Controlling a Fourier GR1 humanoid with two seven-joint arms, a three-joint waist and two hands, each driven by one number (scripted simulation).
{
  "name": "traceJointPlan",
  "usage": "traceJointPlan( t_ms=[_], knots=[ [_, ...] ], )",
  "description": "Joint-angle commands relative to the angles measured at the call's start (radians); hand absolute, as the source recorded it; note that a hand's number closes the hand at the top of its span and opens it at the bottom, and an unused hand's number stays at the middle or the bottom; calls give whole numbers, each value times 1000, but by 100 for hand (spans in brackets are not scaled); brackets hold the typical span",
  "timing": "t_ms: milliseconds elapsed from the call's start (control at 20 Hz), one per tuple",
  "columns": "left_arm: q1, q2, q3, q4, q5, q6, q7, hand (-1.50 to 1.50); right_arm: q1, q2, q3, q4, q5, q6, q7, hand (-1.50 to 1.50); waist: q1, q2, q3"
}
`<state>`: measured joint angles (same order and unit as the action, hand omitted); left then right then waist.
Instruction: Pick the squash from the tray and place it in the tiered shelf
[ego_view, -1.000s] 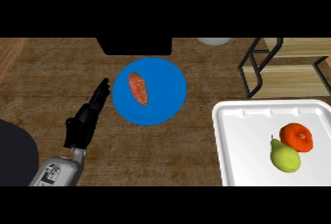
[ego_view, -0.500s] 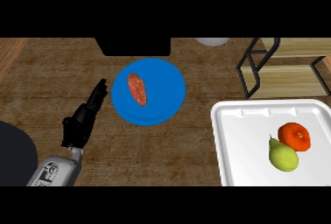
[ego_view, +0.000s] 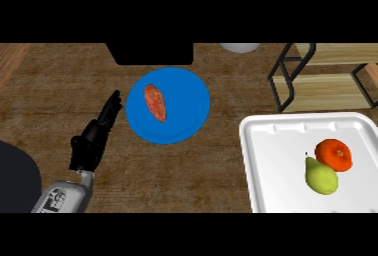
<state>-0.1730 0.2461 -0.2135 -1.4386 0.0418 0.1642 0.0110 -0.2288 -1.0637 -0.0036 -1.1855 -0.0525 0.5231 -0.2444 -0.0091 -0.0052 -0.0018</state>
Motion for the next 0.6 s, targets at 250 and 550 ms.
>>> traceJointPlan(
  t_ms=[250, 550],
  knots=[
    [11, -35, 9, -35, -32, -1, 35, 0, 189, 46, -33, -383, 52, -53, 260, -150, -6, 1, 1],
    [31, -31, 63, 25, -24, -70, -41, 0, 257, 108, -141, -483, 90, -20, 295, -150, -1, 3, 1]
  ],
)
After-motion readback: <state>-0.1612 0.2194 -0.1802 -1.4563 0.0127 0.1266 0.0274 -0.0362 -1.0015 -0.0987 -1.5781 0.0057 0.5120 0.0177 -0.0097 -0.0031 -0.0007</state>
